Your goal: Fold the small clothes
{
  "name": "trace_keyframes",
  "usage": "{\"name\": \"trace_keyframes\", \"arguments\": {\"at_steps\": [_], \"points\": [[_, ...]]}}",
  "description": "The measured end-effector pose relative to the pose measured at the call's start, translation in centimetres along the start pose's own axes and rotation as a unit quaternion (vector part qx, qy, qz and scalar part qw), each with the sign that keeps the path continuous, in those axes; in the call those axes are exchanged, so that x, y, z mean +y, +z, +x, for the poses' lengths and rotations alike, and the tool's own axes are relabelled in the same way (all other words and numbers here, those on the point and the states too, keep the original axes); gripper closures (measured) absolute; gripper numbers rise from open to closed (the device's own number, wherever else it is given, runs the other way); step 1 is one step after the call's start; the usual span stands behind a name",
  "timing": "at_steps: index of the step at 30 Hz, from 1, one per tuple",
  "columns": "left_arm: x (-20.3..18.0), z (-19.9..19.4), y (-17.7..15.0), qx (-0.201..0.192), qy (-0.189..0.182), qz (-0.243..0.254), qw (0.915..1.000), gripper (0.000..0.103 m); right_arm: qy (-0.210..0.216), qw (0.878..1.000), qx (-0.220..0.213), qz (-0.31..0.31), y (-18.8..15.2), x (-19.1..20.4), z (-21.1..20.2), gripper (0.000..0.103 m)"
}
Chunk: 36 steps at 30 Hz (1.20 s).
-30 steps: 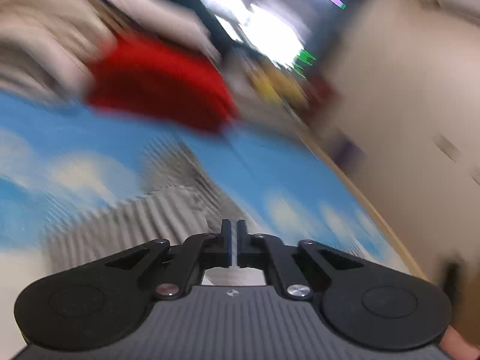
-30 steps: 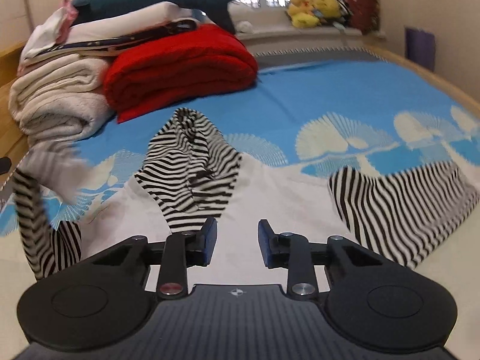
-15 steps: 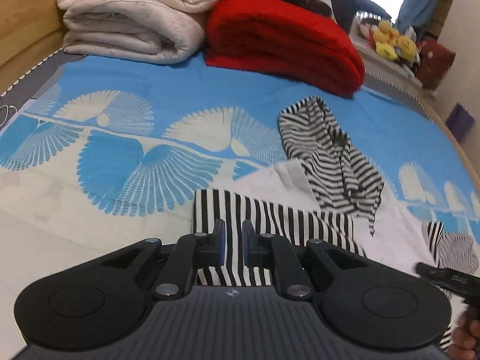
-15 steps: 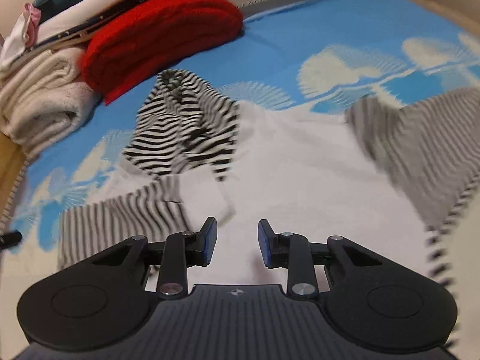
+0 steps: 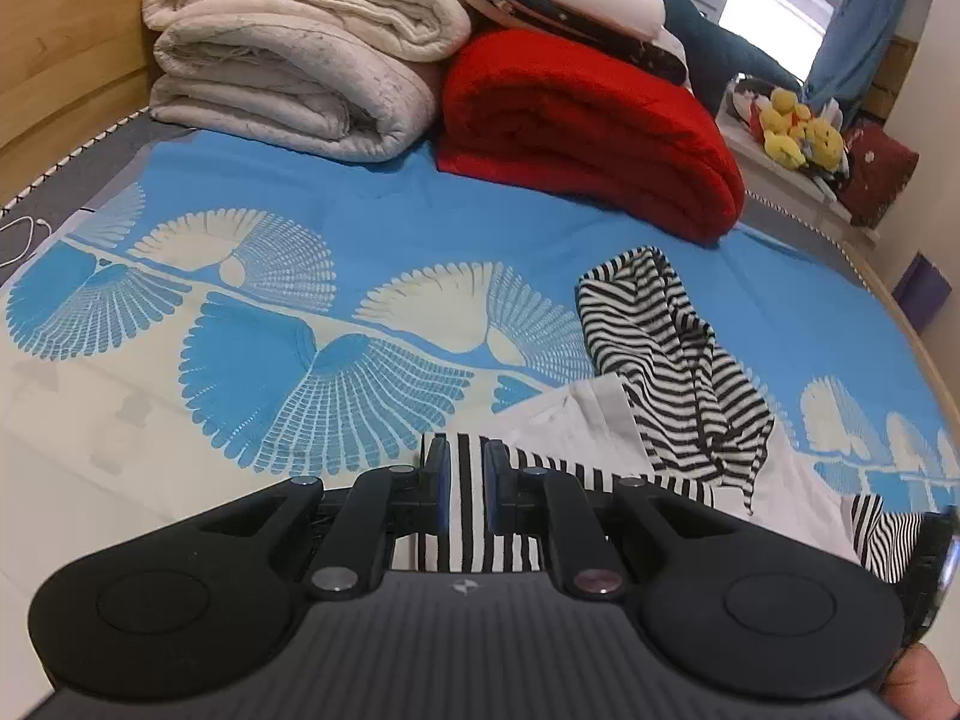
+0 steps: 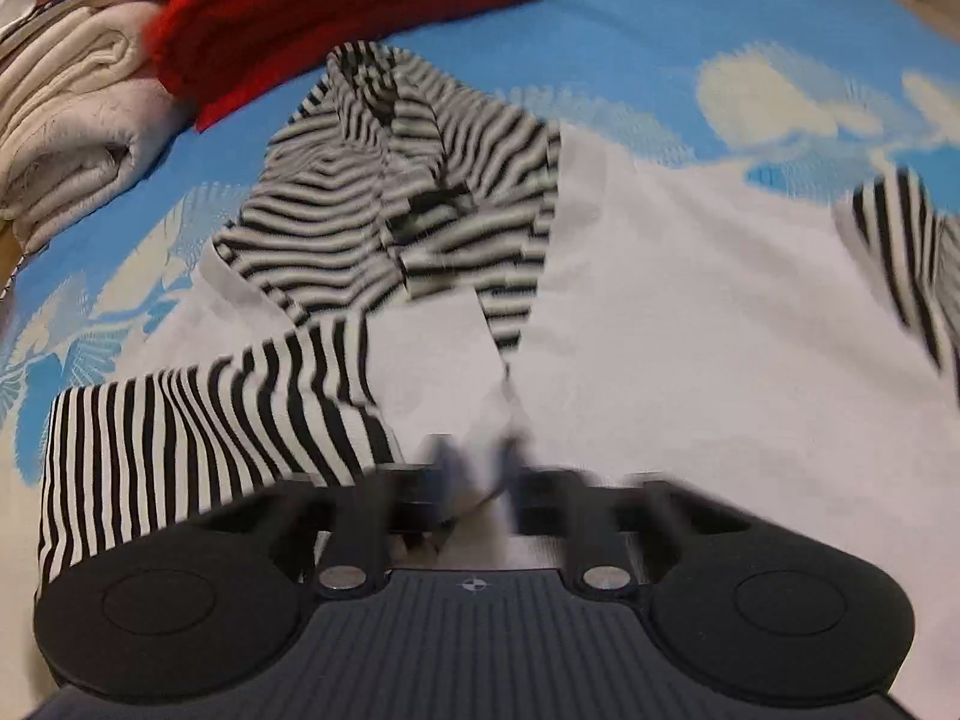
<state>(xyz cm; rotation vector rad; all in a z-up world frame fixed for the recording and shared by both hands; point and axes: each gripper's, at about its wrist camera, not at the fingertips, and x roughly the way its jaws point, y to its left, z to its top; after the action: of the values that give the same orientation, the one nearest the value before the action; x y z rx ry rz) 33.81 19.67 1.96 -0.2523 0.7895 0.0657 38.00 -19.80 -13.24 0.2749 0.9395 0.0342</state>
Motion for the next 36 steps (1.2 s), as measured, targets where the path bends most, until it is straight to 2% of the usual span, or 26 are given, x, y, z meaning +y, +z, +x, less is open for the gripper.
{"name": "trace_keyframes", "arguments": {"at_steps": [4,9,12,13,14,15,17,19,20,23,25,28,29,30,31,32,34,36], "points": [[0.2,-0.4,0.1,-0.003,-0.003,-0.001,1.0,0.091,0.044,0.997,-0.067,-0.005,1.4,0.7,-3.7,0.098],[-0.4,-0.6,-0.2,-0.002,-0.008,0.003,1.0,0.091,0.09,0.983,-0.162,0.017,3.0,0.3,-11.4,0.098],[-1.3,-0.7,-0.6,-0.004,-0.008,0.021,0.9997,0.091,0.092,0.975,-0.202,0.03,3.1,-1.0,-15.6,0.098],[-1.7,-0.6,-0.7,-0.004,-0.008,0.029,0.9995,0.091,0.078,0.974,-0.208,0.031,2.9,-1.7,-16.6,0.098],[-2.0,-0.5,-0.9,-0.002,-0.008,0.038,0.9993,0.091,0.048,0.977,-0.205,0.028,2.7,-2.4,-17.2,0.098],[-2.2,-0.4,-1.0,0.0,-0.009,0.045,0.999,0.091,-0.004,0.981,-0.19,0.022,2.4,-3.2,-17.0,0.098],[-2.7,0.0,-1.6,0.007,-0.013,0.057,0.9983,0.091,-0.096,0.986,-0.138,0.011,1.6,-5.3,-14.7,0.098],[-3.2,0.7,-2.3,0.026,-0.023,0.068,0.9971,0.091,-0.133,0.988,-0.068,0.041,0.9,-8.5,-11.6,0.098],[-3.4,1.0,-2.8,0.035,-0.027,0.073,0.9963,0.091,-0.142,0.987,-0.054,0.06,0.8,-9.7,-10.8,0.094],[-3.9,2.4,-3.9,0.07,-0.048,0.078,0.9933,0.091,-0.146,0.985,-0.054,0.074,0.8,-11.5,-10.3,0.094],[-4.3,3.3,-4.8,0.093,-0.062,0.085,0.9901,0.091,-0.126,0.988,-0.056,0.066,0.9,-11.5,-10.2,0.091],[-5.1,5.0,-6.7,0.136,-0.089,0.096,0.9819,0.091,-0.052,0.996,-0.025,0.068,0.7,-11.2,-9.2,0.075],[-5.3,5.6,-7.4,0.15,-0.098,0.104,0.9783,0.091,-0.036,0.997,-0.013,0.069,0.5,-11.3,-8.7,0.063],[-5.6,6.3,-8.4,0.168,-0.106,0.118,0.973,0.091,-0.032,0.997,-0.001,0.069,0.3,-11.3,-8.0,0.052],[-5.8,6.9,-9.3,0.183,-0.109,0.135,0.9677,0.091,-0.033,0.997,0.012,0.064,0.0,-11.3,-7.2,0.052],[-5.9,7.5,-10.1,0.194,-0.107,0.149,0.9638,0.091,-0.04,0.997,0.026,0.055,-0.4,-11.4,-6.6,0.052],[-5.7,8.8,-12.1,0.227,-0.075,0.182,0.9538,0.09,-0.094,0.992,0.087,0.018,-1.1,-11.5,-4.7,0.05],[-5.6,9.5,-13.4,0.242,-0.032,0.213,0.946,0.088,-0.1,0.991,0.084,0.005,-1.5,-11.7,-5.2,0.047]]}}
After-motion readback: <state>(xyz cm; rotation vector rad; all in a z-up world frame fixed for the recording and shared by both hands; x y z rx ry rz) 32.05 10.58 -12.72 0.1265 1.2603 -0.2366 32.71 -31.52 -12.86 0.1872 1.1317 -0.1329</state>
